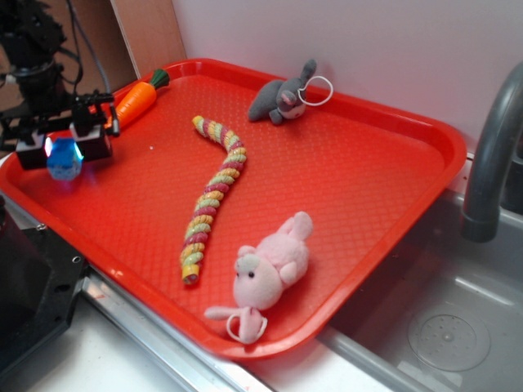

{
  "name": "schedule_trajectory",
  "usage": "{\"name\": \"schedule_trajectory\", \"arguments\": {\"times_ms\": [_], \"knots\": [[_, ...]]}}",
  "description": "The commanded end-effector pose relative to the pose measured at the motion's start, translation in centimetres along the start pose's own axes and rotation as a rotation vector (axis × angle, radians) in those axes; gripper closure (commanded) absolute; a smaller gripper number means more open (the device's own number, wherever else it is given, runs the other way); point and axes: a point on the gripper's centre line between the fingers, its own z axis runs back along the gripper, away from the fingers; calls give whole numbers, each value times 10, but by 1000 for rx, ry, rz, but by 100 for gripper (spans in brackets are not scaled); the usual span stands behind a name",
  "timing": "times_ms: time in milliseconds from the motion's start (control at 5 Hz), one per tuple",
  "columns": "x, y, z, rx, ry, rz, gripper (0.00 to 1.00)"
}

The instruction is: Grab the blue sponge.

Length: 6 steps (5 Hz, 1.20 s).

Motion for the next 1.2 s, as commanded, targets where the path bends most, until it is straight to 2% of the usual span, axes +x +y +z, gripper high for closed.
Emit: {"name": "schedule_trajectory", "arguments": {"times_ms": [0,200,400,600,800,1000], "knots": [[-24,-72,116,-122,-94,-371,100],[-42,-71,166,-97,-127,-552,100],[-49,-52,218,-89,-58,-637,100],[-63,-43,238,-89,-31,-687,100],[-66,-39,239,-71,-60,-705,100],[-67,-40,232,-77,-99,-746,100]]}}
